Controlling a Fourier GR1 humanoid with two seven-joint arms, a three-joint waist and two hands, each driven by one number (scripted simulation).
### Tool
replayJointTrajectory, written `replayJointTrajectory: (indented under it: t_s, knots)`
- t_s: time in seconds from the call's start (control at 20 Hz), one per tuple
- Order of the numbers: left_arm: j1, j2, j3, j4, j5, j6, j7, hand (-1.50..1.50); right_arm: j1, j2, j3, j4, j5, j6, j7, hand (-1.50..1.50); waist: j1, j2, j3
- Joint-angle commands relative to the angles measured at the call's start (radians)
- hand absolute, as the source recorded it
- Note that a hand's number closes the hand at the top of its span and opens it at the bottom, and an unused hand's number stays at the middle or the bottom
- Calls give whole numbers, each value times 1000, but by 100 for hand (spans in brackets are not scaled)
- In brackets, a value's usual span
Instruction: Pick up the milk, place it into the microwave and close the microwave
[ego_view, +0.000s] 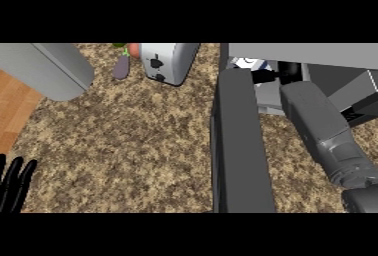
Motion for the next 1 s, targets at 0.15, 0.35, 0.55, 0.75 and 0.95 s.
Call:
replayJointTrajectory:
  t_s: [0.15, 0.35, 0.55, 0.75, 0.95]
  knots:
    - [-27, 7, -11, 21, -38, -5, -11, -150, -62, -38, -71, 50, -37, -202, 76, 150, 33, 18, -1]
    - [-57, 14, -13, 3, -61, 10, 1, -150, -47, -35, -37, 58, 10, -321, 21, 150, 49, 30, 1]
    - [-54, 26, -26, 9, -85, 3, 14, -150, -63, -47, 21, 96, 79, -431, 42, -150, 70, 34, 0]
    - [-101, 33, -18, 32, -101, 21, 27, -150, -82, -41, 29, 108, 92, -459, 52, -150, 65, 42, 1]
    - [-101, 25, -52, 45, -121, 12, 29, -150, -99, 4, 19, 147, 81, -432, 123, -150, 77, 38, 2]
